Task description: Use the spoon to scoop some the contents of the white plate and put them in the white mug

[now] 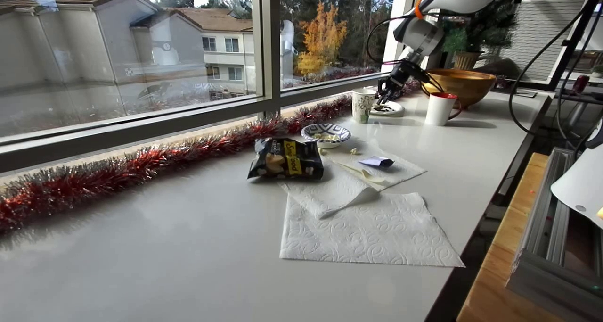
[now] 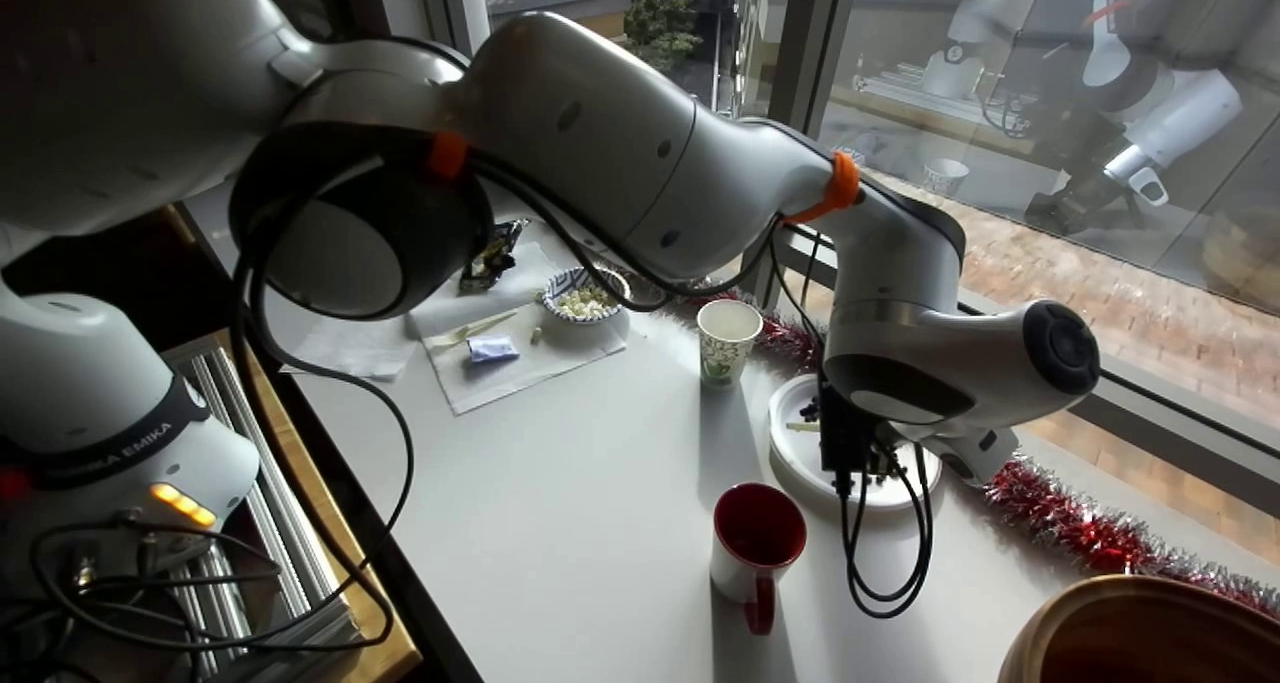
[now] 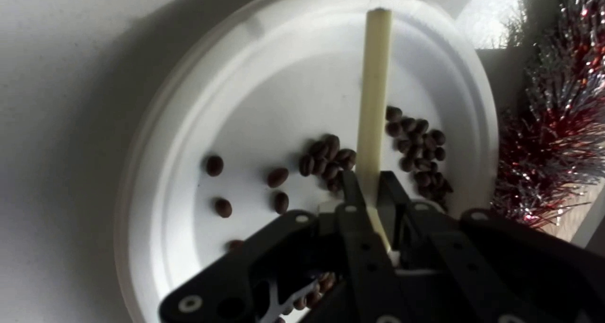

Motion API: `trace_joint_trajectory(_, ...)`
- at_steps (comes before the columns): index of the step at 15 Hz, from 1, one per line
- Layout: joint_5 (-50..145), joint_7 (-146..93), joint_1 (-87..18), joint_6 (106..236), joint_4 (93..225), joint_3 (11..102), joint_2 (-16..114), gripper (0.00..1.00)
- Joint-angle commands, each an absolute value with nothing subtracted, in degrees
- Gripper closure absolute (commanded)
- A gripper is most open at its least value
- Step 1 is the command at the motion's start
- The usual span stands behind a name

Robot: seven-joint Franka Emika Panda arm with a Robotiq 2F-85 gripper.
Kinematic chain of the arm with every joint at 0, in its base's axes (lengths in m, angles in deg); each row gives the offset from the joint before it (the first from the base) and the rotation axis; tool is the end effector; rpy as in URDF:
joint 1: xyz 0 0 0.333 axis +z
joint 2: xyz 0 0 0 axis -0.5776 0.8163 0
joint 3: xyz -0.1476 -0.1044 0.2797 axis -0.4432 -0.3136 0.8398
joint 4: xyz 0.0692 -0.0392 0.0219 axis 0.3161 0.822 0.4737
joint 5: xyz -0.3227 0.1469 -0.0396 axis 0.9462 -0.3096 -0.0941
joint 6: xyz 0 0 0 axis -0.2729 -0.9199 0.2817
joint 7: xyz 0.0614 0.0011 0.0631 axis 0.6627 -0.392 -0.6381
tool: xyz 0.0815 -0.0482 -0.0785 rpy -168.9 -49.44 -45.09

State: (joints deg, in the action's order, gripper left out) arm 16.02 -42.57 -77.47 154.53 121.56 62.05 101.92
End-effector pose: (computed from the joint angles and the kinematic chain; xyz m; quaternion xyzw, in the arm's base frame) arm 0.5867 -0.4745 0.1242 -0.8988 0.3743 -0.0554 0.2214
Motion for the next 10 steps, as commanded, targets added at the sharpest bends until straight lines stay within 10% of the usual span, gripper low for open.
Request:
trace_joint_trajectory(1, 17.5, -39.1, -76.3, 155.1, 118.1, 59.9, 104.2, 0.96)
trace_joint_trajectory(10, 19.1, -33.7, -72.5, 159.5, 118.5, 53.5, 103.7, 0.96)
